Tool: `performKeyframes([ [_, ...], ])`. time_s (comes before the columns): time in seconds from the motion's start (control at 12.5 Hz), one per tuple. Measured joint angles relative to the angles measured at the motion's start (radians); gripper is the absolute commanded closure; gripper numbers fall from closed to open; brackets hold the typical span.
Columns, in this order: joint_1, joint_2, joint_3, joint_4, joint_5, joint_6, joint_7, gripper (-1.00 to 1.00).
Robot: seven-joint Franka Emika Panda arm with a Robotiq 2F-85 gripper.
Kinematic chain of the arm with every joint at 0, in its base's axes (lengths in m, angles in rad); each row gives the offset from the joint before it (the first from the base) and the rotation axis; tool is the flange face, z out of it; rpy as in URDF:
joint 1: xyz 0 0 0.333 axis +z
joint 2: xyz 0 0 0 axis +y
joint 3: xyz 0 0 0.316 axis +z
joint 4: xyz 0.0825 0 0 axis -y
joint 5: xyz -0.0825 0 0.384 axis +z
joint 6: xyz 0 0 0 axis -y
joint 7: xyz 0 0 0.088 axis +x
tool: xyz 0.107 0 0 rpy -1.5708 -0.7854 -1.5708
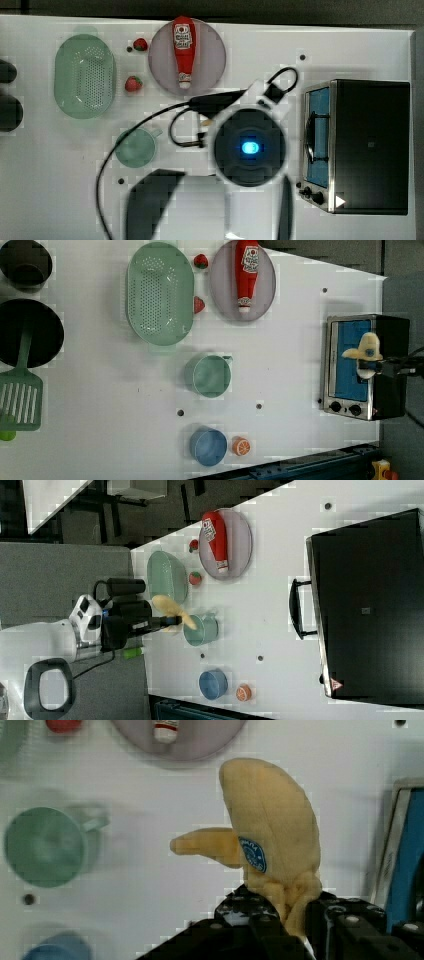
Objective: Pick Banana and place it in mug.
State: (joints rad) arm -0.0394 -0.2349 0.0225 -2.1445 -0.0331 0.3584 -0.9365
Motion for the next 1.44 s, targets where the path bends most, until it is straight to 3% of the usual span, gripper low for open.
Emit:
performKeyframes([
  [0.24, 0.02, 0.038, 0.132, 0.012, 0.004, -0.016, 0.191, 0.57],
  [0.56, 0.053, 0.105, 0.311, 0.012, 0.081, -0.006, 0.466, 0.57],
  [0.8, 0.085, 0.126, 0.408, -0.041, 0.107, 0.129, 0.693, 0.57],
  [1.12, 0.095, 0.194, 0.454, -0.115, 0.083, 0.339, 0.826, 0.57],
  [1.2, 0.094, 0.24, 0.453, -0.117, 0.075, 0.351, 0.848, 0.51],
  [1.44, 0.081, 0.382, 0.409, -0.152, 0.098, 0.432, 0.87, -0.16],
])
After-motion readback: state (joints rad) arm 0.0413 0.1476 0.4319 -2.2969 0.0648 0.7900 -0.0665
